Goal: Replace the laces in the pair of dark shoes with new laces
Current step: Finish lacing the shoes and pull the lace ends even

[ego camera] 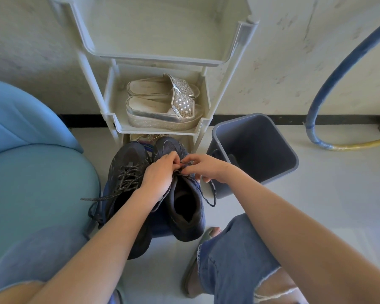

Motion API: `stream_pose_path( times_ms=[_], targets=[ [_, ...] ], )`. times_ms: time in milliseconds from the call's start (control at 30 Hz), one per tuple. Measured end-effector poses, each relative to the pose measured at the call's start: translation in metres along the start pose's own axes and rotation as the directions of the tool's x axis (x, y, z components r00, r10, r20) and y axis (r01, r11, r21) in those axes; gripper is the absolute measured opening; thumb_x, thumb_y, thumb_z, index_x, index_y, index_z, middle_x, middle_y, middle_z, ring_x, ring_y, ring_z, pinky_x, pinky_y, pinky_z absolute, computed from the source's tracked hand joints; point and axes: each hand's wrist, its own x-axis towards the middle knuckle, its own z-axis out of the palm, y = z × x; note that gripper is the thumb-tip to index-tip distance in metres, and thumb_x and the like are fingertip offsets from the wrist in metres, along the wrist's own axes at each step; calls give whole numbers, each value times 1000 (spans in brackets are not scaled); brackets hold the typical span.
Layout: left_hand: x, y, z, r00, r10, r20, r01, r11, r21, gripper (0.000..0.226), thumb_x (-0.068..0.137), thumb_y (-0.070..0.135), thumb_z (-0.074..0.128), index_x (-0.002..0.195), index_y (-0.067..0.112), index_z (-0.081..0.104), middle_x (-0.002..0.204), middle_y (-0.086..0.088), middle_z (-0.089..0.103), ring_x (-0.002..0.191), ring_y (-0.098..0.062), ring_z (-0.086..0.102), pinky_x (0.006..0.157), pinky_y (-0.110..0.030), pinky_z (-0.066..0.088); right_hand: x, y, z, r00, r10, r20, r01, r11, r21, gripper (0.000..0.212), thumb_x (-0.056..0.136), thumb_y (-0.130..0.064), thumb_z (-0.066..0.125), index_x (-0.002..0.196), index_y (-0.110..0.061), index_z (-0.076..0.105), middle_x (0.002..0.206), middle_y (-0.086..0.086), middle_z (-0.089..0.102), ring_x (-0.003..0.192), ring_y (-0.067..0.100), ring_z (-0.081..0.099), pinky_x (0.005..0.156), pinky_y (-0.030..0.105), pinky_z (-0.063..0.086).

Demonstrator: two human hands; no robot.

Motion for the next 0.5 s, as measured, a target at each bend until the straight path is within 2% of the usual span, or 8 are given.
stream_pose_path(
  times_ms=[133, 233, 367, 433, 500],
  targets=[
    [-1, 0, 0, 999, -35, -40, 35, 999, -5, 10, 98, 21, 45, 89, 25, 44, 87, 9, 52, 75, -18, 53, 62, -33, 37, 3, -4, 3, 1000, 23, 7, -23, 1000, -17, 30, 85, -20, 59, 115, -23, 59, 74, -3, 53, 54, 10, 44, 46, 19, 30],
    [-1, 0, -1, 996, -80, -30, 77, 994, -81, 10, 99, 21, 44, 90, 24, 46, 85, 7, 58, 77, -20, 57, 65, -37, 44, 4, -5, 6, 999, 39, 14, -39, 999, -21, 30, 87, -20, 58, 117, -17, 57, 72, -2, 49, 53, 11, 41, 46, 21, 32],
    [-3, -1, -4, 986, -163, -23, 152, 957, -246, 10, 100, 21, 41, 91, 21, 46, 88, 5, 64, 72, -23, 58, 71, -44, 49, 0, -1, 0, 999, 40, 17, -41, 994, 97, 26, 91, -27, 61, 114, -15, 59, 75, 2, 54, 54, 10, 45, 46, 19, 33],
    [-3, 1, -7, 988, -152, 4, 149, 963, -223, 9, 100, 25, 42, 93, 22, 47, 92, 3, 65, 78, -23, 60, 74, -44, 49, -3, 1, -3, 999, 23, -24, -21, 996, 83, 26, 93, -28, 60, 114, -12, 61, 79, 3, 57, 56, 9, 46, 47, 18, 34],
    [-3, 1, -11, 992, -125, 12, 125, 976, -181, 7, 98, 27, 46, 96, 22, 50, 95, 2, 65, 81, -20, 60, 76, -43, 49, -1, 0, -2, 995, -14, -103, 21, 998, 61, 24, 93, -19, 60, 114, -7, 63, 82, 5, 60, 53, 9, 46, 44, 16, 33]
  ],
)
